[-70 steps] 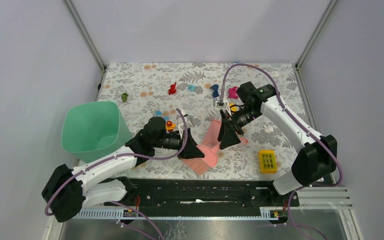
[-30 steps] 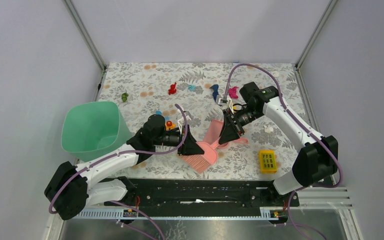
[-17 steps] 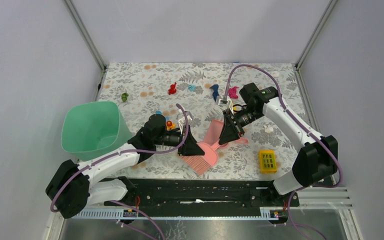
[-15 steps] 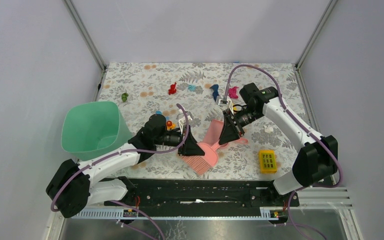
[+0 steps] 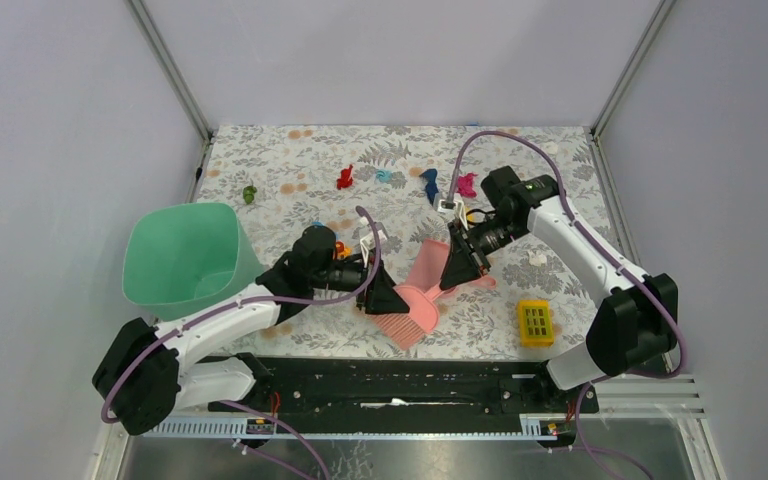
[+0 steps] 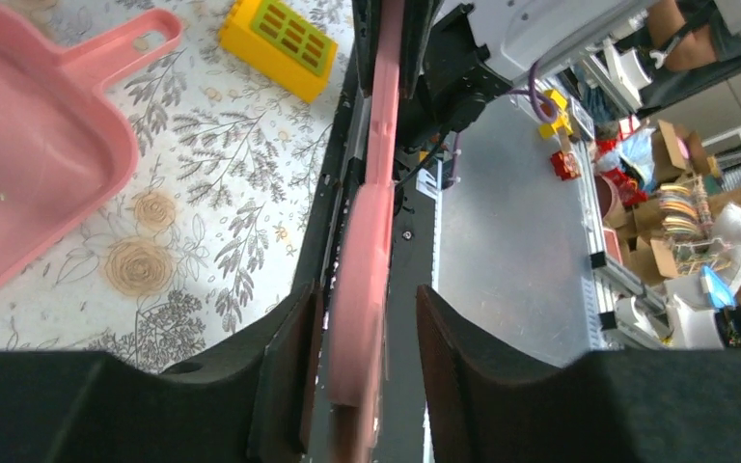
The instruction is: Sweep away the paper scraps from the table
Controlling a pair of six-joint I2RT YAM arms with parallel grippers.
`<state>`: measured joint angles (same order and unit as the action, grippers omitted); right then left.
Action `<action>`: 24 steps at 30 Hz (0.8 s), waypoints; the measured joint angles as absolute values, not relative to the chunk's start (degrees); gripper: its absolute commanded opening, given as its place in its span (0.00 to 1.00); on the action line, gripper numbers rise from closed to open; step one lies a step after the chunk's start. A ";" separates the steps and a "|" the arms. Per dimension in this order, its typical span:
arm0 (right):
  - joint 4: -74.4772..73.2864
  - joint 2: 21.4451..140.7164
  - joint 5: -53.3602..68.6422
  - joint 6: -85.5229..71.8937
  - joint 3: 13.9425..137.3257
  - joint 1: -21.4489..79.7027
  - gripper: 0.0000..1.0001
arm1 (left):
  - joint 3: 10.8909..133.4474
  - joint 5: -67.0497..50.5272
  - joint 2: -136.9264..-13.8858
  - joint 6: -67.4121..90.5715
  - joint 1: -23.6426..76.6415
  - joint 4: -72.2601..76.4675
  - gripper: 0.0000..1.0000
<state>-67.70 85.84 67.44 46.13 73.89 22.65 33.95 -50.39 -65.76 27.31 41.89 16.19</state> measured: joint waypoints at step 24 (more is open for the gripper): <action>-23.81 57.39 11.22 3.84 53.25 -5.43 0.00 | 66.87 3.42 -94.41 25.41 62.30 -8.93 0.58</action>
